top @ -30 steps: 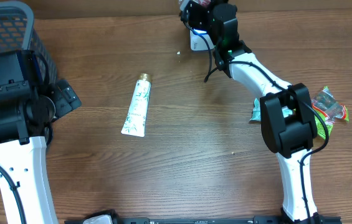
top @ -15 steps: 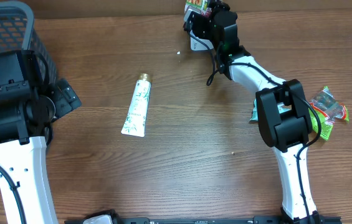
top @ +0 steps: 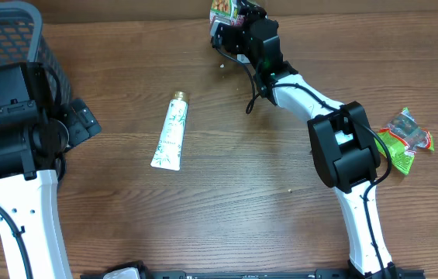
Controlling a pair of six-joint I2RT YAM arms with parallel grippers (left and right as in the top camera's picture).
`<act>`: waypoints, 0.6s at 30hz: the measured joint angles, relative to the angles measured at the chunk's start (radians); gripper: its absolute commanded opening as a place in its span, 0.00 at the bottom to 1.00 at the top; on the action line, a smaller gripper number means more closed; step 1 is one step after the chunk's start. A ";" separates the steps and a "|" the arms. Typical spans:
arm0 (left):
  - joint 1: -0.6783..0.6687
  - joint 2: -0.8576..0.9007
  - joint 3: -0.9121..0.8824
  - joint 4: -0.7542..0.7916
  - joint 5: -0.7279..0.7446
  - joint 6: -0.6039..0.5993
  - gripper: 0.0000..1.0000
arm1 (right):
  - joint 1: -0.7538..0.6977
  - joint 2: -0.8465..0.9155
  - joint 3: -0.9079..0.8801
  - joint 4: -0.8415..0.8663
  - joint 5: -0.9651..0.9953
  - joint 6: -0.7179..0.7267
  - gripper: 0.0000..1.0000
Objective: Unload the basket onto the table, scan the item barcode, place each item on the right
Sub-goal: 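Hold the cup's barcode against the scanner window with the right gripper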
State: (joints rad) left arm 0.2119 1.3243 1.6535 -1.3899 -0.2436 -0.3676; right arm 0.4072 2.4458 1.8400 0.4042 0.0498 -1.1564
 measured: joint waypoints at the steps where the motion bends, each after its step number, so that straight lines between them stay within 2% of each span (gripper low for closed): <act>1: 0.000 0.000 0.000 0.000 0.000 0.000 1.00 | -0.001 0.000 0.000 -0.001 0.002 0.000 0.35; 15: 0.000 0.000 0.000 0.000 0.000 0.000 1.00 | -0.002 0.000 0.000 -0.007 0.010 0.016 0.36; 18: 0.000 0.000 0.000 0.000 0.000 0.000 1.00 | -0.002 0.000 0.000 -0.021 0.010 0.058 0.36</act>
State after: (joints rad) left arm 0.2119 1.3243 1.6531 -1.3899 -0.2440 -0.3676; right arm 0.4057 2.4458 1.8400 0.3836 0.0597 -1.0988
